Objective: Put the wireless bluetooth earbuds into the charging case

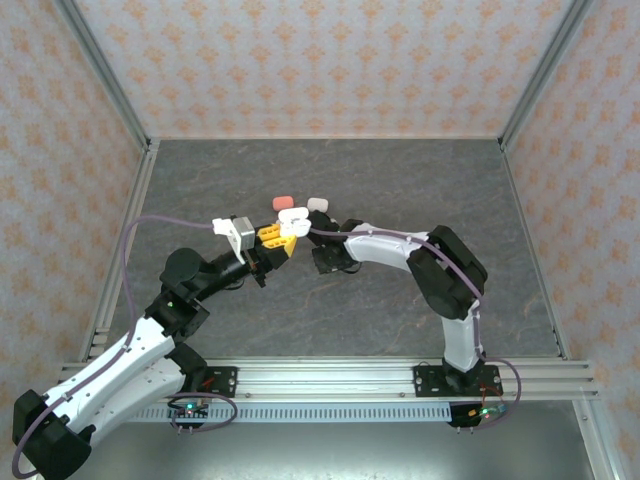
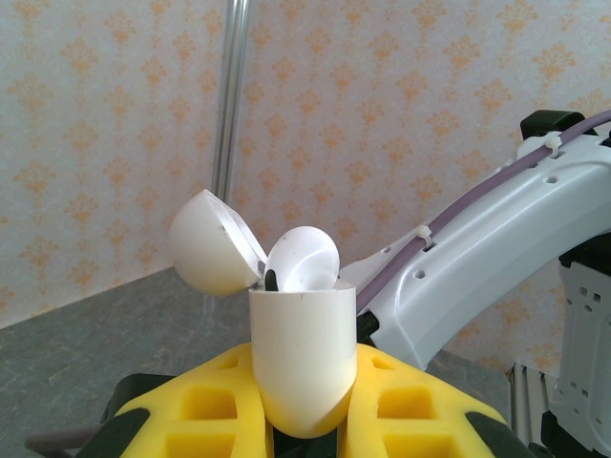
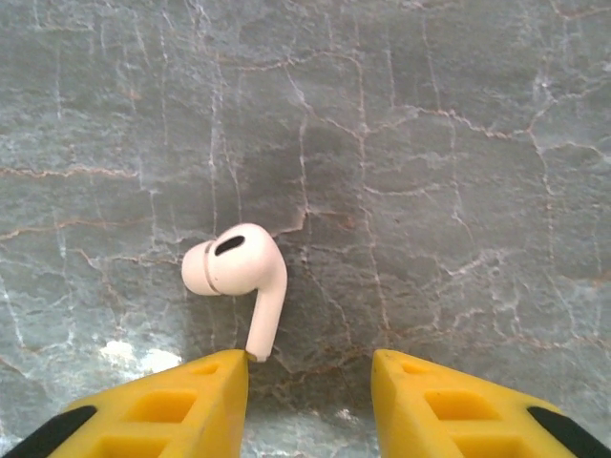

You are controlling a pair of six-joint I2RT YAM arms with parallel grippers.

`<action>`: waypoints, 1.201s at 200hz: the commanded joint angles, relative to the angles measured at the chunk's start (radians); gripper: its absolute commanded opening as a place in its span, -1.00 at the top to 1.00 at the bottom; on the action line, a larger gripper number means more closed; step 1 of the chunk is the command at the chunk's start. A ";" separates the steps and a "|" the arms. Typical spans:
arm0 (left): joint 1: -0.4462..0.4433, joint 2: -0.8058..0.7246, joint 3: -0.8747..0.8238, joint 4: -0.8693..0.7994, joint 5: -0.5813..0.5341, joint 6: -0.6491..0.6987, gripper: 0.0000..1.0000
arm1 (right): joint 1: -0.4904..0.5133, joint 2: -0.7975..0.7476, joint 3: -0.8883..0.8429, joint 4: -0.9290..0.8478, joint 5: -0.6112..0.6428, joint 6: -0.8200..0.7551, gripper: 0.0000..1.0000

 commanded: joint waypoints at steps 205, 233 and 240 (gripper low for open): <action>-0.006 -0.017 0.005 -0.026 -0.024 0.027 1.00 | -0.015 0.123 0.159 -0.023 -0.015 -0.054 0.20; -0.007 -0.018 0.007 -0.032 -0.027 0.027 1.00 | -0.017 0.131 0.158 -0.022 -0.034 -0.051 0.33; -0.006 -0.018 0.007 -0.032 -0.028 0.027 1.00 | -0.019 0.130 0.155 -0.023 -0.035 -0.051 0.37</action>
